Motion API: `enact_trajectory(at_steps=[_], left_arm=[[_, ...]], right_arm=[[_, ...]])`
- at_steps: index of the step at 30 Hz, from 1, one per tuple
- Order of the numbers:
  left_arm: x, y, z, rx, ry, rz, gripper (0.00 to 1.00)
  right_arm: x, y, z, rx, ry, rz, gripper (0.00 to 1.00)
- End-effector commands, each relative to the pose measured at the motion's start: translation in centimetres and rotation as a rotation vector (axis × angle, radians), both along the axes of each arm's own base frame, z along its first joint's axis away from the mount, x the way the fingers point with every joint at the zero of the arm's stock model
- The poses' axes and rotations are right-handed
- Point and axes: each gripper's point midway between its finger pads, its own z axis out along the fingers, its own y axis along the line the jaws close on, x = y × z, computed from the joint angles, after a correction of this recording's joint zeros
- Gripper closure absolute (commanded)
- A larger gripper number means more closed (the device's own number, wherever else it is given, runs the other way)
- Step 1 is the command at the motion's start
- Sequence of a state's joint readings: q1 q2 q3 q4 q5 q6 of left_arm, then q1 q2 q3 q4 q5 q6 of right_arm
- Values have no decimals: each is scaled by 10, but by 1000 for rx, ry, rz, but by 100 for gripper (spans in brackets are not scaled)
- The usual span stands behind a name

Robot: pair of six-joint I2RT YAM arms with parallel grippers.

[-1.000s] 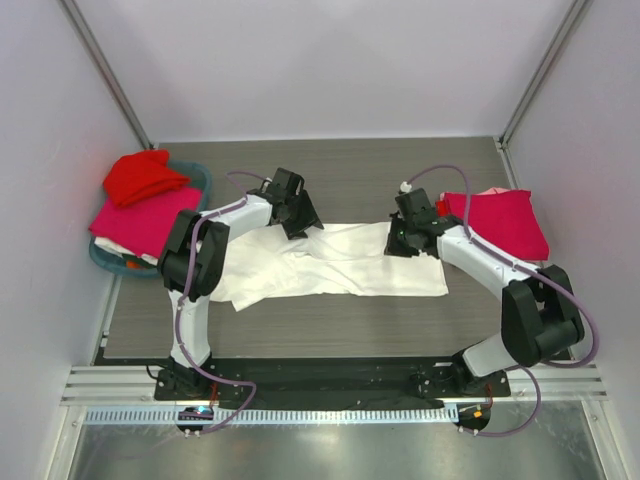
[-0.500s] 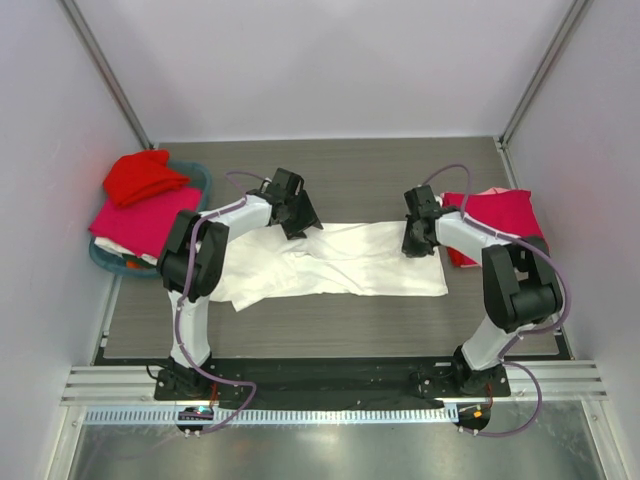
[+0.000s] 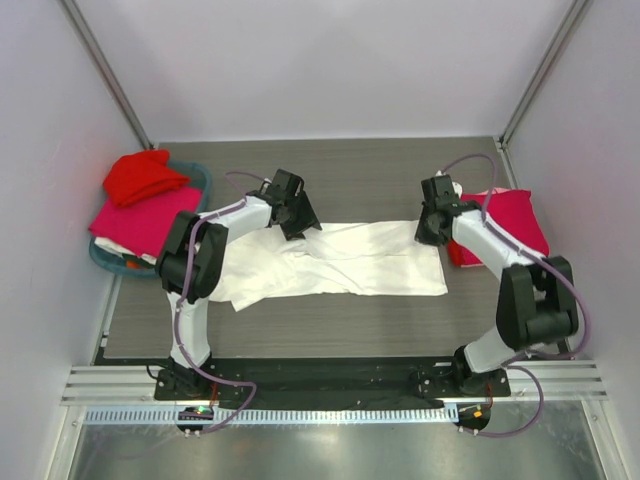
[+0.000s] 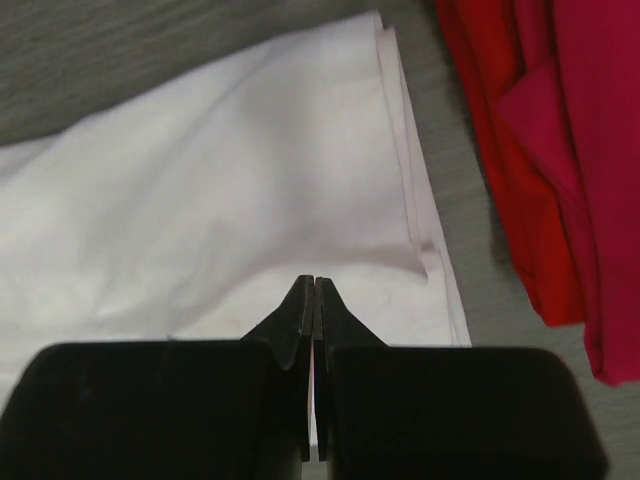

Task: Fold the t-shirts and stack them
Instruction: Fold the tshirt

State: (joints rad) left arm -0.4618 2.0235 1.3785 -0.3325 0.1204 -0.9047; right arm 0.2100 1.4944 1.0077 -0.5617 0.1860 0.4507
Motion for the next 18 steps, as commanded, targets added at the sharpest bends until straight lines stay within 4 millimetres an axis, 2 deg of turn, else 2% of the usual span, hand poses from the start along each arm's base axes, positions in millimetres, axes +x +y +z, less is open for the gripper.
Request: enact_trajectory(at_steps=[1, 4, 8, 11, 12, 13, 15, 17, 18], left_arm=[[-27, 31, -29, 141, 92, 3, 43], [-26, 32, -25, 144, 84, 5, 43], [-26, 34, -26, 151, 83, 7, 43], [-26, 32, -26, 148, 83, 4, 43], [-25, 32, -26, 145, 83, 4, 43], [-25, 32, -27, 148, 87, 6, 43], [-24, 31, -26, 144, 85, 4, 43], [-25, 29, -27, 141, 85, 2, 43], [-25, 29, -27, 143, 85, -1, 42]], right_arm=[[41, -2, -2, -32, -13, -20, 99], [54, 1, -22, -35, 28, -16, 99], [43, 2, -39, -29, 63, -14, 99], [20, 3, -38, 0, 68, -5, 99], [5, 2, -44, 9, 91, -4, 99], [1, 2, -29, 23, 48, -3, 99], [-17, 0, -31, 30, 57, -7, 99], [-25, -2, -20, 34, 27, -11, 99], [-30, -5, -21, 33, 38, -21, 99]])
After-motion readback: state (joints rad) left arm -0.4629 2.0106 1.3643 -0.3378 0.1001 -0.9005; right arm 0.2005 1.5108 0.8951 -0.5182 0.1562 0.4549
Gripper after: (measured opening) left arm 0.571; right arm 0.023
